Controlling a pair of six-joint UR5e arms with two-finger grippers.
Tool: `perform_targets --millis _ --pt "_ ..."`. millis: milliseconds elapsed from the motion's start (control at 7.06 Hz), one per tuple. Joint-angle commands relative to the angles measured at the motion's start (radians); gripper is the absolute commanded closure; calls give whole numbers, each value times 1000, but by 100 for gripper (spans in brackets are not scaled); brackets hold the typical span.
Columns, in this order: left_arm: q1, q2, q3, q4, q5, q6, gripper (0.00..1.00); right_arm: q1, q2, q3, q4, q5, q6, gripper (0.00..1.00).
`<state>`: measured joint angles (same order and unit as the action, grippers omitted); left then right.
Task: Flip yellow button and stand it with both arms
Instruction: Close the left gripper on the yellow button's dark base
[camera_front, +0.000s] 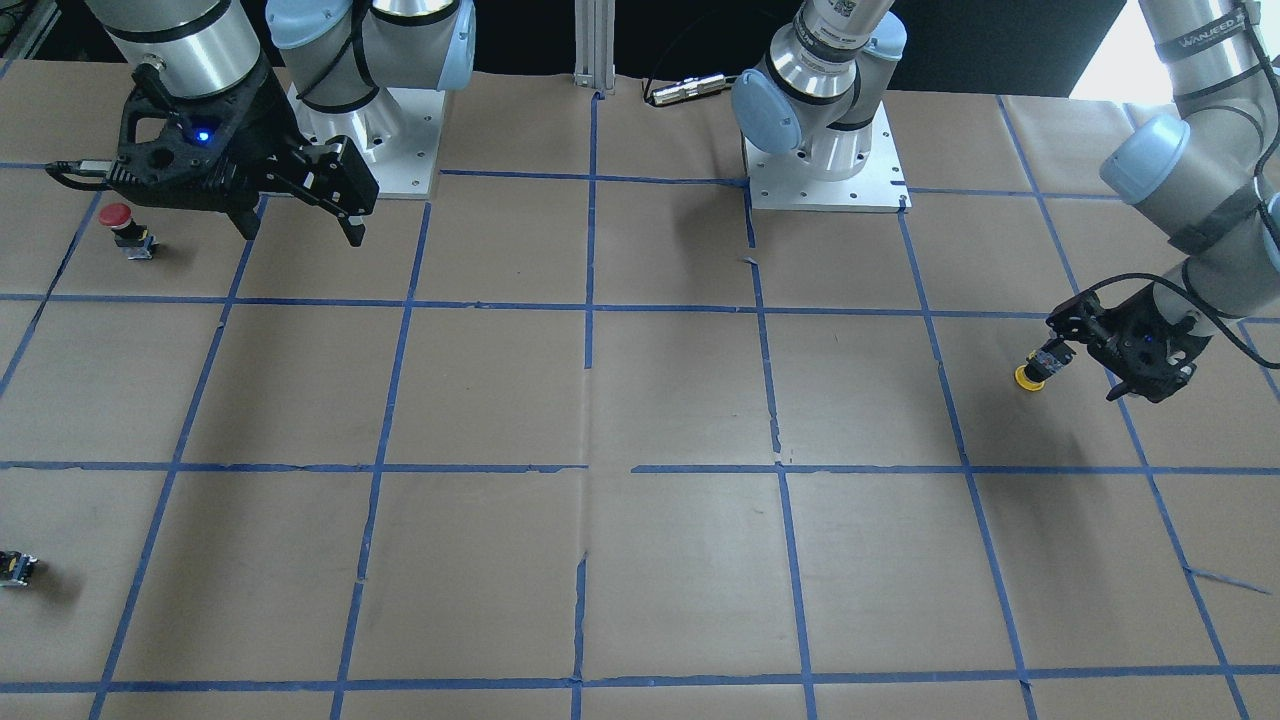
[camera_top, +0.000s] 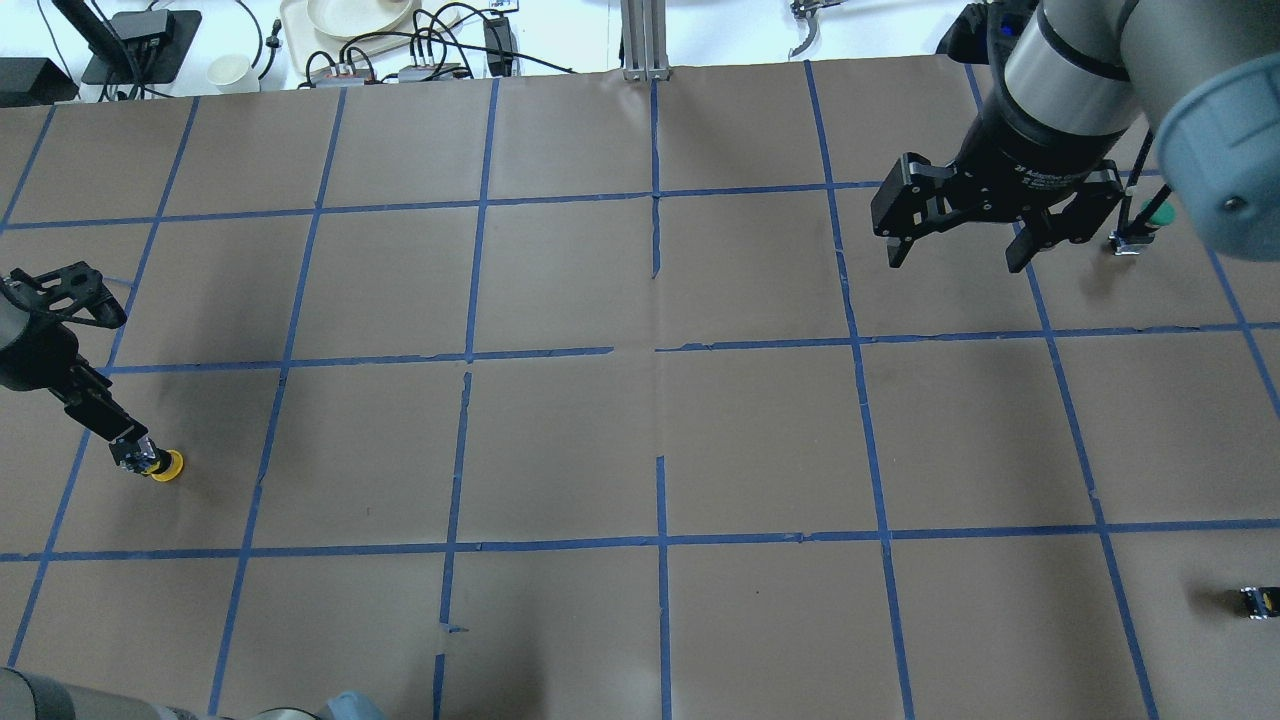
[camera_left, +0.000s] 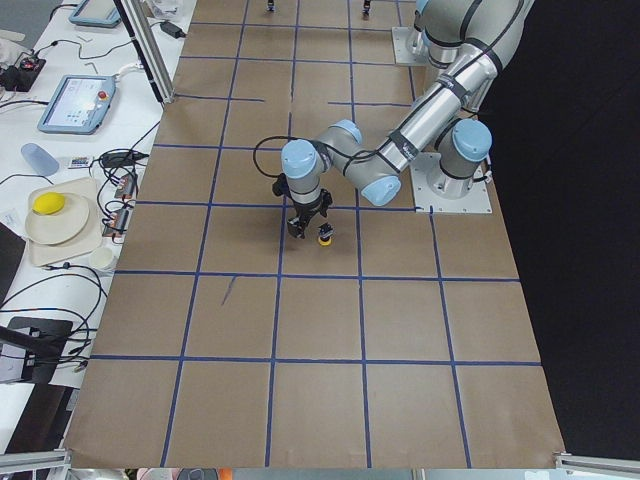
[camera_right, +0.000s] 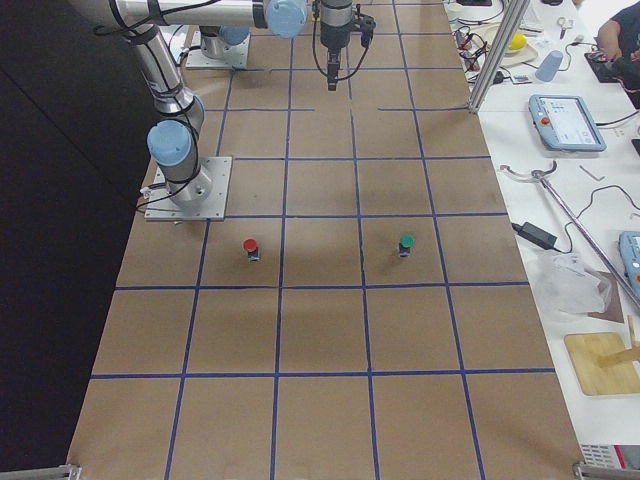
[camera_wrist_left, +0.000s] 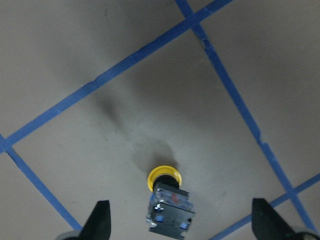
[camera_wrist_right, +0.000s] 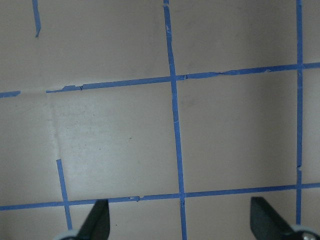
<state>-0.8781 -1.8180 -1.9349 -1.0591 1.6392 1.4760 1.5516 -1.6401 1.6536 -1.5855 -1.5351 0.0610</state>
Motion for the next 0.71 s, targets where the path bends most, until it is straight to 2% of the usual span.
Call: perform_targets --millis 0,425,566 --pt "25 3 -53 10 -2 50 1 1 0 0 1 0 -1 0" --pt "30 16 -73 11 -2 53 1 5 -4 -2 -4 12 -1 0" --pt "30 14 -75 14 -2 81 19 5 -1 -2 -4 4 -1 0"
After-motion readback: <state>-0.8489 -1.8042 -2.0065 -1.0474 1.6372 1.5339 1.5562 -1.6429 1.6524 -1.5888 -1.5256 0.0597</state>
